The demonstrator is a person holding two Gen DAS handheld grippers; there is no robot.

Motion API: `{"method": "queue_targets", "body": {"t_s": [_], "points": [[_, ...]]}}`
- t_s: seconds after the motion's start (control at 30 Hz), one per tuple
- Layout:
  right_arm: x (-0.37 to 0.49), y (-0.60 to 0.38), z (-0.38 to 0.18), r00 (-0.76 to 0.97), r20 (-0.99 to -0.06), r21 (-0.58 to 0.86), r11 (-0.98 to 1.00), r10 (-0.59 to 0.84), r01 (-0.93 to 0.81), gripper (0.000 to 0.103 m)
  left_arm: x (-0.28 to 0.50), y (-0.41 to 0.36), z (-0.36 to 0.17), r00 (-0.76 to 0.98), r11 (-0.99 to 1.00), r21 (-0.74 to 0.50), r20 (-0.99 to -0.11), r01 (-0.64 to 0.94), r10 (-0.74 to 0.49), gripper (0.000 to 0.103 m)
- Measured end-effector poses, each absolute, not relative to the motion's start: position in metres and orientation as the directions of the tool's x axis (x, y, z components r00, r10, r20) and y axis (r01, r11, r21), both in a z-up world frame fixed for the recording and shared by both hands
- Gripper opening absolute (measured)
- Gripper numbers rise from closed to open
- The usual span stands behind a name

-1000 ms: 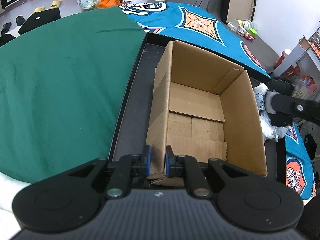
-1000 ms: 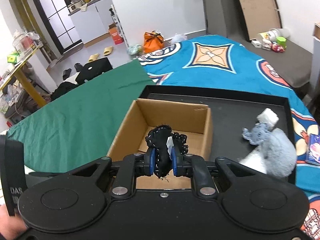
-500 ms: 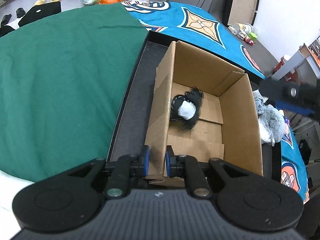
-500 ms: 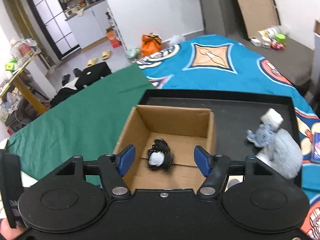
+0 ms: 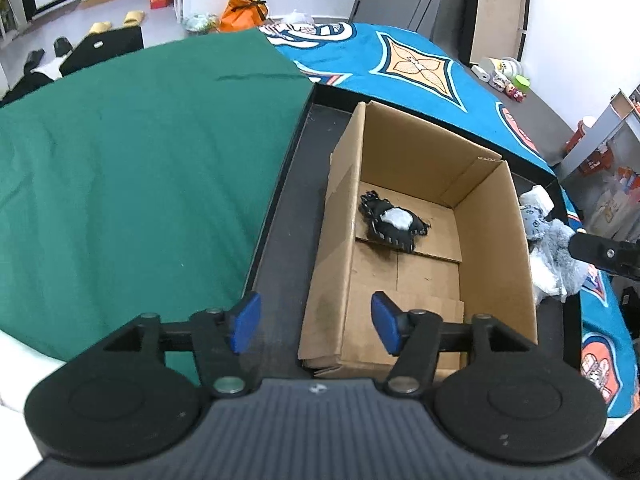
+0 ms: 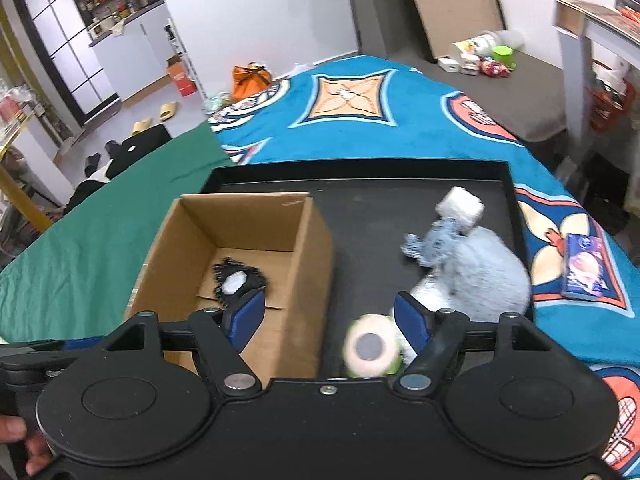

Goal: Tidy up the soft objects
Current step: 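Open the left gripper off the box wall, then lower the right gripper onto the grey fluffy plush and close it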

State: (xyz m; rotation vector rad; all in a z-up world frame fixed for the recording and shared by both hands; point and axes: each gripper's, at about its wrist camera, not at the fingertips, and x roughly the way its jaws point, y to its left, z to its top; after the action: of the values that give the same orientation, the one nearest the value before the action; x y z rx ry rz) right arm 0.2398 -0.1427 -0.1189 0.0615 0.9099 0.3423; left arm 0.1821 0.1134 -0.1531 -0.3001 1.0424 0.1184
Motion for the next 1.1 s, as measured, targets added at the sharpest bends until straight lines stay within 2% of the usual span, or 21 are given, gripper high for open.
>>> {"method": "queue_targets", "body": {"t_s": [0.2, 0.3, 0.73, 1.1], "points": [[0.248, -0.171, -0.127, 0.581, -0.763, 0.179, 0.956, 0.284, -0.232, 0.076, 0.179, 0.101, -0.147, 0.524, 0.969, -0.087, -0.85, -0.231, 0.049, 0.075], [0.253, -0.184, -0.131, 0.591, -0.761, 0.175, 0.962, 0.268, -0.21, 0.078, 0.181, 0.096, -0.147, 0.521, 0.974, -0.055, -0.851, -0.219, 0.069, 0.078], [0.283, -0.236, -0.159, 0.6, -0.765, 0.182, 0.972, 0.234, -0.148, 0.081, 0.191, 0.072, -0.151, 0.494, 0.98, 0.098, -0.852, -0.176, 0.174, 0.079], [0.293, -0.25, -0.186, 0.611, -0.737, 0.218, 0.957, 0.289, -0.19, 0.08, 0.196, 0.053, -0.153, 0.498, 0.969, 0.204, -0.832, -0.137, 0.245, 0.079]]}}
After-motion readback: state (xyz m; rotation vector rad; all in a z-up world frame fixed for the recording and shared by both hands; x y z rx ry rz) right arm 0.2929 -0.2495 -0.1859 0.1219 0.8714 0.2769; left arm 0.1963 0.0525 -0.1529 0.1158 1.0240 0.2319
